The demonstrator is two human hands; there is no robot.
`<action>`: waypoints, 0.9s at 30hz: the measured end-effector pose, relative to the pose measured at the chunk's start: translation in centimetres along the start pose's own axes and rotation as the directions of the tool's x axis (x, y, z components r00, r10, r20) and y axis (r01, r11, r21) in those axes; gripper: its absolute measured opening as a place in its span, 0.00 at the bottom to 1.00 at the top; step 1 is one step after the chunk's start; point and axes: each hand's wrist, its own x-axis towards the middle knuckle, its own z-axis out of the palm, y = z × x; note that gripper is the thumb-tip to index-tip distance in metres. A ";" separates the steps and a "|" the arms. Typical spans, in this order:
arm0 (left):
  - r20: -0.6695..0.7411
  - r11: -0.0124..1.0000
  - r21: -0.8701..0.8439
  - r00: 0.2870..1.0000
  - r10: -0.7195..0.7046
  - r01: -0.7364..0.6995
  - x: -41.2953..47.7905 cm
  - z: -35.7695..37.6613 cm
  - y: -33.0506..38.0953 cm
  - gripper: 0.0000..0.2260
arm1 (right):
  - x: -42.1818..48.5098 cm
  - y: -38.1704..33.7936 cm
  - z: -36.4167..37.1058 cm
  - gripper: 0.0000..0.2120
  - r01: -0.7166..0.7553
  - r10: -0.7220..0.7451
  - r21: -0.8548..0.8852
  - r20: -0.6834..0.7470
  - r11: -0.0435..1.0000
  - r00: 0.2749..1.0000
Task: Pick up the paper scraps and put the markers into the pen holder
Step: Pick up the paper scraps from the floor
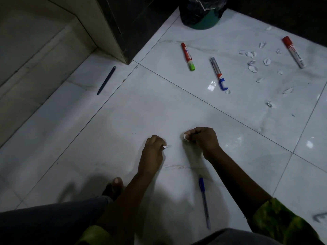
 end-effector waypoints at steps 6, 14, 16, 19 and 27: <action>0.171 0.926 -0.285 0.964 -0.204 0.246 5.5 -2.8 2.7 0.02 | -0.9 -3.8 -1.7 0.04 -0.026 0.024 0.178 0.012 0.984 1.000; 0.398 0.940 -0.256 0.910 -0.112 0.228 14.2 -10.9 13.5 0.10 | -2.5 -13.2 -5.2 0.12 0.017 -0.010 0.421 -0.017 0.907 1.000; 0.378 0.939 -0.288 0.923 -0.070 0.189 16.2 -12.6 15.9 0.12 | -2.6 -15.8 -6.2 0.10 0.039 -0.021 0.445 -0.045 0.895 0.999; 0.340 0.931 -0.336 0.940 -0.019 0.141 19.1 -15.7 20.2 0.13 | -2.8 -20.5 -8.8 0.08 0.119 -0.074 0.455 -0.114 0.883 0.991; 0.273 0.965 -0.263 0.960 0.060 0.014 29.1 -19.1 26.6 0.15 | 2.0 -30.2 -12.1 0.04 0.247 -0.163 0.493 -0.207 0.834 0.965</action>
